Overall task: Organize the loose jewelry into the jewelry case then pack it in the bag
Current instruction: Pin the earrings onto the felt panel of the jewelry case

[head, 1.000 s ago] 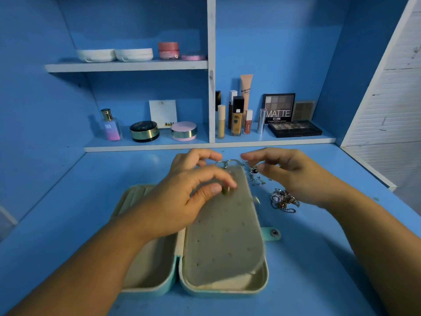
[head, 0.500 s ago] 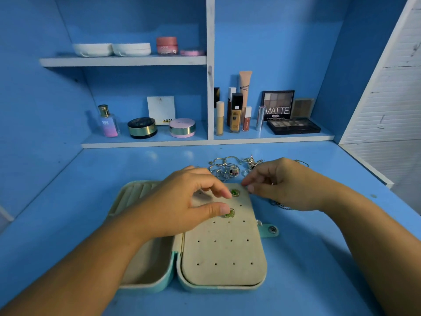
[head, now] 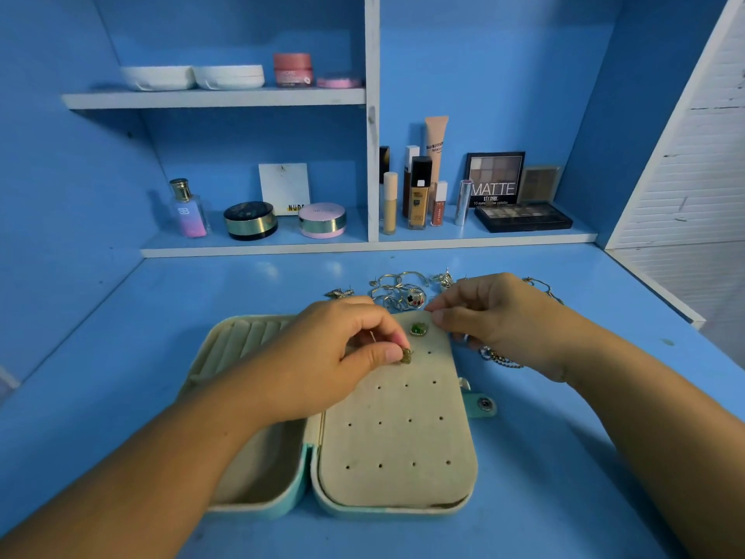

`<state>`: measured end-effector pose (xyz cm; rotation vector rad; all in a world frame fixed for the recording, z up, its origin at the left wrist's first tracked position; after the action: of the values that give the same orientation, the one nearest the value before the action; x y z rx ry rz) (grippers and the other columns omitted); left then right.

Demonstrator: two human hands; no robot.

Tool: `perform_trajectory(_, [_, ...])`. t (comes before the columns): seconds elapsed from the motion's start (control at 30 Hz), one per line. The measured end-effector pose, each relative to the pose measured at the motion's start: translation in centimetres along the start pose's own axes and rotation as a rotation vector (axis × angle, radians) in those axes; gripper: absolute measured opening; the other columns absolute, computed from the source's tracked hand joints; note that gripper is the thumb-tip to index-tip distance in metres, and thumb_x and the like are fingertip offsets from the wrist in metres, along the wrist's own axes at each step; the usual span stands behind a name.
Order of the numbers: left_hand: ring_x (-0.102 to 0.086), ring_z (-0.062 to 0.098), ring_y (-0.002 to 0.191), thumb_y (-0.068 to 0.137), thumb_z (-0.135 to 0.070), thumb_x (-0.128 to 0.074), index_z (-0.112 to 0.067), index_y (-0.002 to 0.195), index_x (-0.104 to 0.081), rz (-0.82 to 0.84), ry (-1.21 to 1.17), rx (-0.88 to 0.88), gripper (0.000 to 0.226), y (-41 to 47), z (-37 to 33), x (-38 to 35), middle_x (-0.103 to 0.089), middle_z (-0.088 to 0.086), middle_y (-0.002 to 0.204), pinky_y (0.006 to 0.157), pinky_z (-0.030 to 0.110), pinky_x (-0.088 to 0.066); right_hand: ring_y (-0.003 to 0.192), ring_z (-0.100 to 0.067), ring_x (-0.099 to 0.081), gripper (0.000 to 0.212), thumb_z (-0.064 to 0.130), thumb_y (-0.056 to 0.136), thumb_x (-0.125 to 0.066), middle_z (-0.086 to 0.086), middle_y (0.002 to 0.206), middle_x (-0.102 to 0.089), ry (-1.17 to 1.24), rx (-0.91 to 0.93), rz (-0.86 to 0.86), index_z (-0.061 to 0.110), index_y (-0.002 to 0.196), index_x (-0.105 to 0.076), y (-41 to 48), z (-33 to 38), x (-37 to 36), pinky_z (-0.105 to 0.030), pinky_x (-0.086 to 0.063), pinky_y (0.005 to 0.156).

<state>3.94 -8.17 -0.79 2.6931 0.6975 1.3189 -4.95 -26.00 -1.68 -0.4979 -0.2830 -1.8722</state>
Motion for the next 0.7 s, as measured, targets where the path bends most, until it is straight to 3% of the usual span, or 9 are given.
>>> perform_trajectory(0.17, [-0.057, -0.007, 0.078, 0.090, -0.019, -0.065, -0.035, 0.086, -0.067, -0.028, -0.111, 0.059, 0.016, 0.0, 0.0, 0.7, -0.066, -0.018, 0.085, 0.069, 0.005, -0.039, 0.063, -0.004, -0.056, 0.024, 0.028, 0.084, -0.065, 0.001, 0.076, -0.066, 0.271, 0.069, 0.020, 0.009, 0.099, -0.070, -0.4, 1.0, -0.5, -0.018, -0.045, 0.061])
perform_trajectory(0.3, [-0.059, 0.000, 0.080, 0.085, -0.039, -0.059, -0.036, 0.085, -0.067, -0.032, -0.203, 0.088, 0.009, 0.1, 0.0, 1.0, -0.066, -0.024, 0.084, 0.076, 0.015, -0.047, 0.084, -0.022, -0.059, 0.040, 0.034, 0.075, -0.064, -0.024, 0.098, -0.067, 0.401, 0.148, 0.033, 0.011, 0.107, -0.068, -1.0, 1.8, -1.3, -0.040, -0.051, 0.085])
perform_trajectory(0.4, [-0.062, 0.012, 0.082, 0.079, -0.046, -0.054, -0.036, 0.085, -0.067, -0.049, -0.244, 0.076, 0.017, 0.1, -0.1, 1.0, -0.067, -0.022, 0.084, 0.079, 0.025, -0.051, 0.094, -0.030, -0.059, 0.041, 0.031, 0.076, -0.063, -0.028, 0.110, -0.063, 0.443, 0.169, 0.029, 0.010, 0.112, -0.067, -1.2, 2.2, -1.6, -0.051, -0.045, 0.099])
perform_trajectory(0.57, [-0.060, 0.007, 0.084, 0.086, -0.033, -0.062, -0.033, 0.095, -0.063, -0.127, -0.283, 0.068, 0.009, 0.2, 0.0, 1.1, -0.064, -0.014, 0.086, 0.075, 0.017, -0.048, 0.110, -0.039, -0.059, 0.043, 0.028, 0.081, -0.065, -0.018, 0.114, -0.067, 0.496, 0.208, 0.082, 0.010, 0.119, -0.063, -1.3, 2.3, -1.8, -0.047, -0.045, 0.101])
perform_trajectory(0.7, [-0.055, 0.007, 0.080, 0.093, -0.021, -0.060, -0.044, 0.121, -0.054, -0.179, -0.184, -0.057, 0.036, 0.0, -0.7, 1.7, -0.055, -0.007, 0.087, 0.070, 0.013, -0.044, 0.112, -0.034, -0.061, 0.039, 0.018, 0.087, -0.056, -0.017, 0.117, -0.066, 0.586, 0.248, 0.186, 0.010, 0.125, -0.059, -1.2, 2.3, -2.1, -0.038, -0.049, 0.099])
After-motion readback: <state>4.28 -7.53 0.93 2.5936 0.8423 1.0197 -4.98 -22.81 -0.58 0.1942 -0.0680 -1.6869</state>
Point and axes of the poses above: each hand's wrist, its own y-axis towards the middle knuckle, its own x-axis out of the back of the hand, z = x × y, the point moved 3 cm from there along y, towards the middle knuckle
